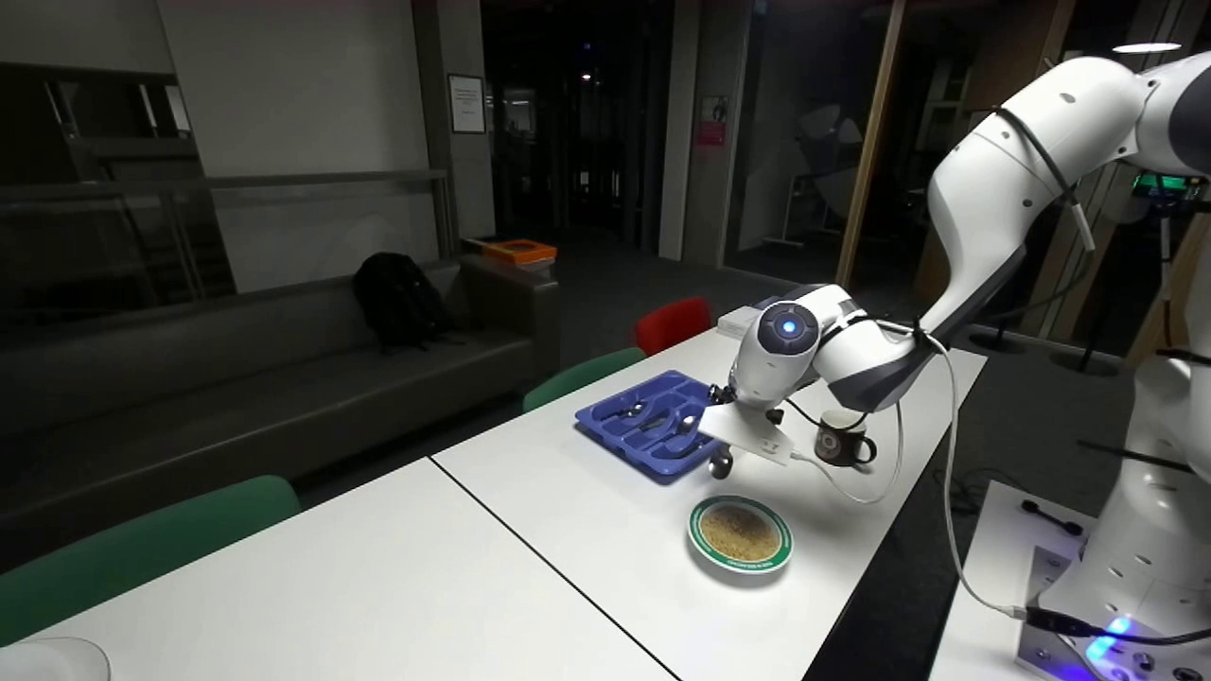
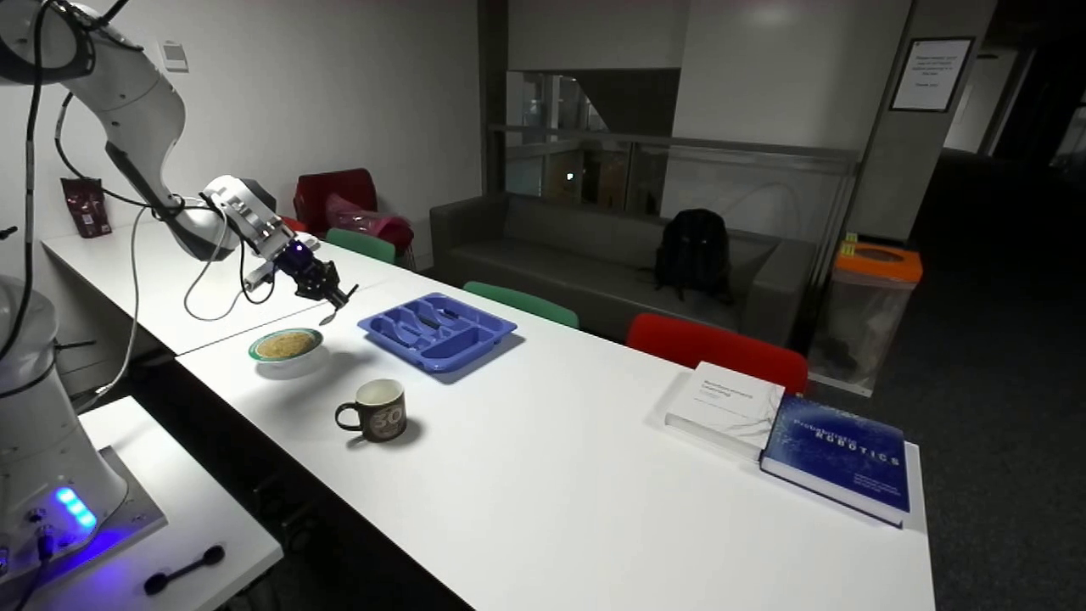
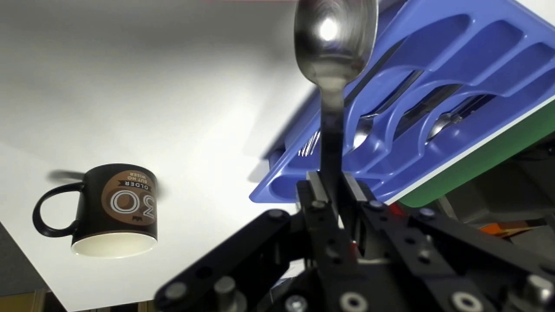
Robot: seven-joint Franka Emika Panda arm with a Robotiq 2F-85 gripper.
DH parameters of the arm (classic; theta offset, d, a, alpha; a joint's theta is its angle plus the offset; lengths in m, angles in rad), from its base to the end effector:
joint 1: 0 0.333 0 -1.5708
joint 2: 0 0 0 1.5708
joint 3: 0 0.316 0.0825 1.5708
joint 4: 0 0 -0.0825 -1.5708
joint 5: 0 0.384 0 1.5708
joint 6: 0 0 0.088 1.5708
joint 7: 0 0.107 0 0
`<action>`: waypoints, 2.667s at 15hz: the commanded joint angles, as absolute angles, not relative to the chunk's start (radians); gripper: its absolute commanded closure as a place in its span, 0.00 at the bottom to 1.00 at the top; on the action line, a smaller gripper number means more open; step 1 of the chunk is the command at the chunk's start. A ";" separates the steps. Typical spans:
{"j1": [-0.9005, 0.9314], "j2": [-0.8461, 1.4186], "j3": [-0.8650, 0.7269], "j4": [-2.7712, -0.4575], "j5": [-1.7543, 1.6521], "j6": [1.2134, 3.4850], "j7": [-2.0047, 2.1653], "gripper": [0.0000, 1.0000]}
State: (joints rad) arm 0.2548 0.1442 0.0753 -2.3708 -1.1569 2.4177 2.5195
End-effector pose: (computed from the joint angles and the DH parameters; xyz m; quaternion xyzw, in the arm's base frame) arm 0.4731 0.1578 0.2580 0.7633 -0.5496 0.3281 0.0870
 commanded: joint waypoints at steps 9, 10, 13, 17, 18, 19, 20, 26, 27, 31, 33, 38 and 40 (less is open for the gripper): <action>0.240 0.169 0.119 -2.364 -1.165 2.411 2.530 0.97; 0.244 0.169 0.125 -2.370 -1.172 2.409 2.540 0.97; 0.253 0.175 0.143 -2.382 -1.183 2.402 2.555 0.97; 0.263 0.179 0.160 -2.391 -1.199 2.399 2.574 0.97; 0.270 0.175 0.162 -2.395 -1.219 2.385 2.593 0.97; 0.275 0.174 0.166 -2.398 -1.236 2.373 2.603 0.97; 0.280 0.175 0.171 -2.400 -1.256 2.357 2.618 0.97; 0.294 0.156 0.215 -2.403 -1.271 2.252 2.598 0.97; 0.294 0.158 0.221 -2.404 -1.271 2.249 2.598 0.97; 0.300 0.145 0.238 -2.407 -1.266 2.220 2.598 0.97; 0.307 0.140 0.245 -2.412 -1.269 2.190 2.599 0.97; 0.317 0.136 0.272 -2.418 -1.277 2.152 2.598 0.97; 0.324 0.130 0.278 -2.418 -1.282 2.142 2.598 0.97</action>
State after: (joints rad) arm 0.3130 0.1844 0.2636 -2.3839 -1.2554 2.1809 2.5988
